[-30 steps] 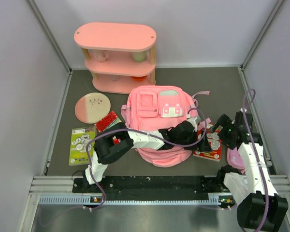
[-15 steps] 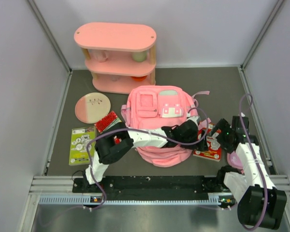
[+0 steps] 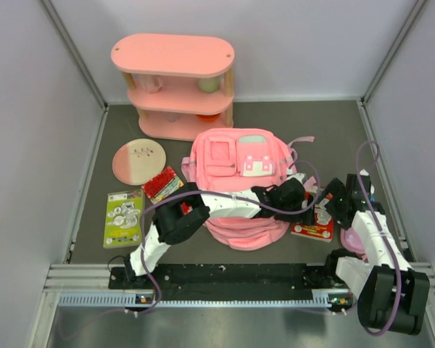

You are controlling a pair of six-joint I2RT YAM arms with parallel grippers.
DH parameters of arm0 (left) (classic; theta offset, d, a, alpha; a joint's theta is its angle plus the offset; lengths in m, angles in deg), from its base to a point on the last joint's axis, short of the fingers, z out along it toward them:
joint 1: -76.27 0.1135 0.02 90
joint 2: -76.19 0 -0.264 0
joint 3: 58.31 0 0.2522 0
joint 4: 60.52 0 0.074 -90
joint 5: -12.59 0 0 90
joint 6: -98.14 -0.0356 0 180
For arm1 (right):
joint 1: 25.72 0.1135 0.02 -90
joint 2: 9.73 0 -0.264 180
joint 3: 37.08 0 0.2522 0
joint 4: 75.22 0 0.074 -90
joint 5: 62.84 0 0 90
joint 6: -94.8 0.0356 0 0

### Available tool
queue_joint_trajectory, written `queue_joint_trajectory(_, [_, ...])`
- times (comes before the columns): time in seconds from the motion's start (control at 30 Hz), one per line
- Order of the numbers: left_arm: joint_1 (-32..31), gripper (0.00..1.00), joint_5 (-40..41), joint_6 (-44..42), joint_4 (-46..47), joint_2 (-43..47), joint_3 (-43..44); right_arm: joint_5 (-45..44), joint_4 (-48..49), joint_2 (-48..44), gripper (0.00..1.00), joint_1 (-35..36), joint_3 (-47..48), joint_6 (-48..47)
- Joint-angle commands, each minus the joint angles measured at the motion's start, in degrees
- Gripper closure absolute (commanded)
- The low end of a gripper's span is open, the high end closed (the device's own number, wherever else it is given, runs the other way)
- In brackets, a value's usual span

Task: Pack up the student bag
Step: Pick up the book from the center of the board.

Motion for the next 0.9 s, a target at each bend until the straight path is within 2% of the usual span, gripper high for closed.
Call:
queue_joint_trajectory(0.0, [0.64, 0.09, 0.28, -0.93, -3.87, -3.85, 0.46, 0.11, 4.49, 1.35, 0.01, -0.52, -1.84, -0.02])
queue_joint_trajectory(0.13, [0.73, 0.09, -0.77, -0.84, -3.79, -4.82, 0.37, 2.21, 6.69, 3.54, 0.01, -0.52, -3.60, -0.72])
queue_joint_trajectory(0.2, [0.73, 0.09, -2.53, -0.58, -1.78, -5.61, 0.46, 4.58, 7.40, 4.43, 0.05, -0.52, -4.65, -0.37])
queue_joint_trajectory(0.37, [0.73, 0.13, -7.54, -0.93, 1.84, -6.40, 0.72, 9.77, 8.72, 2.41, 0.24, -0.52, -5.89, -0.19])
queue_joint_trajectory(0.5, [0.73, 0.17, -7.11, -2.25, 2.28, -4.47, 0.37, 17.68, 8.55, -4.77, 0.46, -0.52, -6.15, 0.51])
queue_joint_trajectory(0.57, [0.73, 0.17, -6.58, -3.30, 2.20, -3.07, 0.37, 19.79, 7.85, -7.60, 0.50, -0.52, -6.41, 1.30])
queue_joint_trajectory(0.7, [1.08, 0.17, -5.44, -4.62, 0.97, -1.83, 1.07, 24.18, 6.44, -13.66, 0.65, -0.52, -6.76, 2.01])
queue_joint_trajectory(0.77, [1.26, 0.17, -5.70, -4.97, 0.79, -1.83, 1.42, 26.73, 6.52, -14.73, 0.68, -0.52, -7.03, 2.01])
queue_joint_trajectory(0.87, [1.52, 0.17, -5.97, -4.98, 0.88, -1.48, 1.34, 26.92, 5.73, -14.47, 0.67, -0.52, -7.03, 0.87])
